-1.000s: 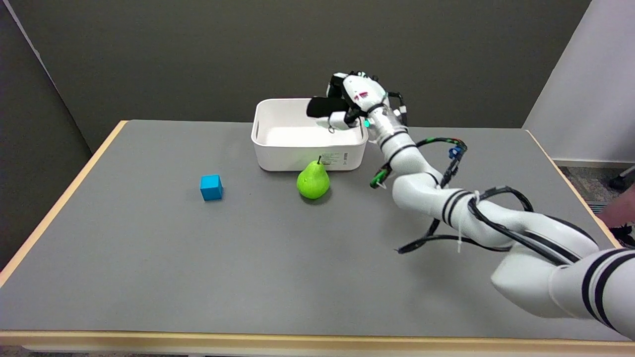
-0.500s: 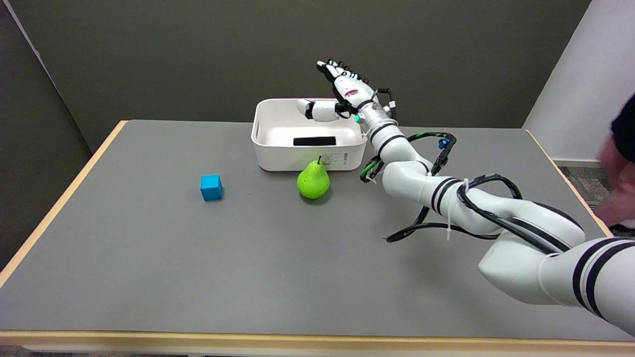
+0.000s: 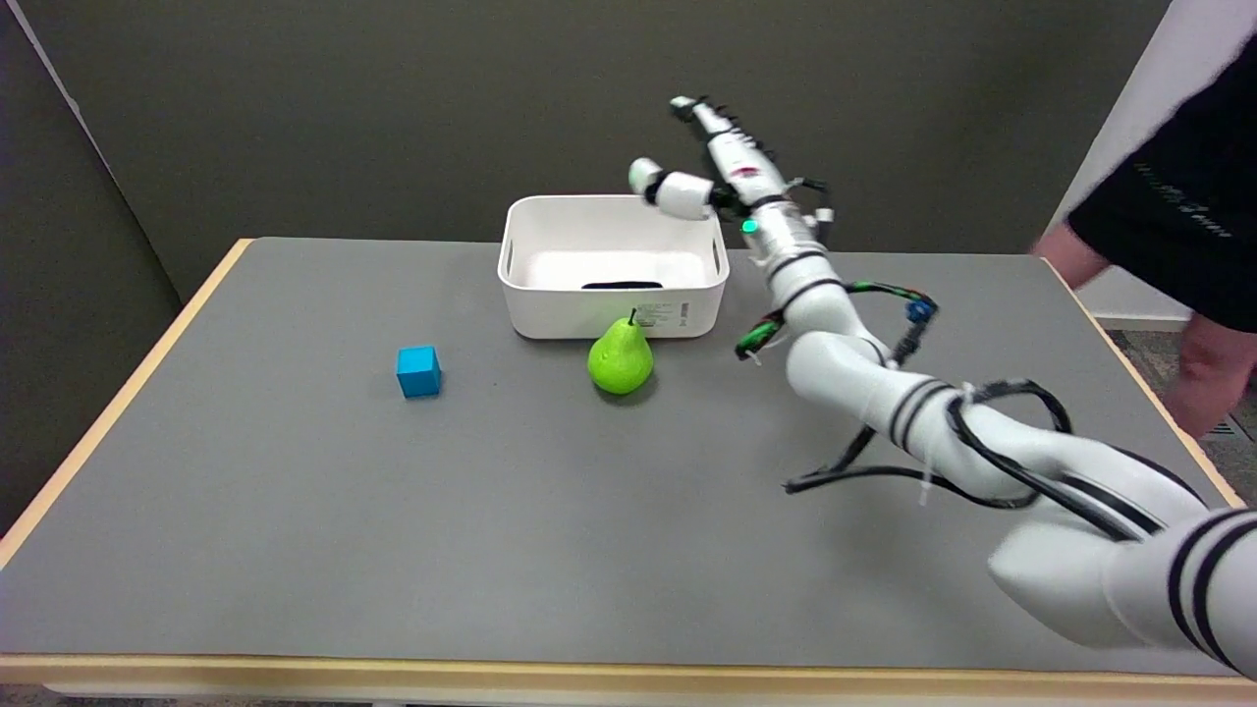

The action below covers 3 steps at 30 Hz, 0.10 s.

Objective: Place the blackboard eraser into the white box.

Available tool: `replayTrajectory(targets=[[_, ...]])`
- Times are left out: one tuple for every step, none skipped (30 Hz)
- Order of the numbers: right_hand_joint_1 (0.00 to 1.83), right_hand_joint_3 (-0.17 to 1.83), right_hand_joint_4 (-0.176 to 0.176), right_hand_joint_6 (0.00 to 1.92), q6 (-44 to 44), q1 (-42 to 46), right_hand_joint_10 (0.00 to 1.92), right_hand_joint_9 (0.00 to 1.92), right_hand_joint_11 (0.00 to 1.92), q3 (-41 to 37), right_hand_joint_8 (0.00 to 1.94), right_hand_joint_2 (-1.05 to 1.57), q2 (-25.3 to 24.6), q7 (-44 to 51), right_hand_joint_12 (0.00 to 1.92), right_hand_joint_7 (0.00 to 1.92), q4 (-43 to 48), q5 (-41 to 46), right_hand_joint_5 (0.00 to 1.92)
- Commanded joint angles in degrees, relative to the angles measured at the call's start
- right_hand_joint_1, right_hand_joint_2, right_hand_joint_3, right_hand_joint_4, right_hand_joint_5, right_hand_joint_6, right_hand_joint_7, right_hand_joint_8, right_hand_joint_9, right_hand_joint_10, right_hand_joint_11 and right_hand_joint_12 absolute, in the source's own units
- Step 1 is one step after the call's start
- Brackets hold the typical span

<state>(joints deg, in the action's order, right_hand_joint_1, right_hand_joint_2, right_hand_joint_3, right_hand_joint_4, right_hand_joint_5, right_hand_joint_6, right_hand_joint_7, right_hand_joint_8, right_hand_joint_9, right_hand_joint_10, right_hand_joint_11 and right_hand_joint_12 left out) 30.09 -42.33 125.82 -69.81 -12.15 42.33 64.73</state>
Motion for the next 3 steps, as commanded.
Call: replayTrajectory(targets=[[0.35,0.9,0.024,0.29,29.52,35.71,0.5,0.0,0.0,-21.64,0.22,0.69,23.59,-21.17,0.92,0.05,34.56,12.86,0.04],[0.35,0.91,0.02,0.29,31.21,37.44,0.49,0.0,0.0,-22.25,0.21,0.69,24.11,-22.99,0.91,0.05,34.86,12.86,0.05],[0.35,0.91,0.018,0.29,33.62,39.6,0.48,0.0,0.0,-22.87,0.2,0.69,24.64,-25.39,0.9,0.05,35.04,12.86,0.05]])
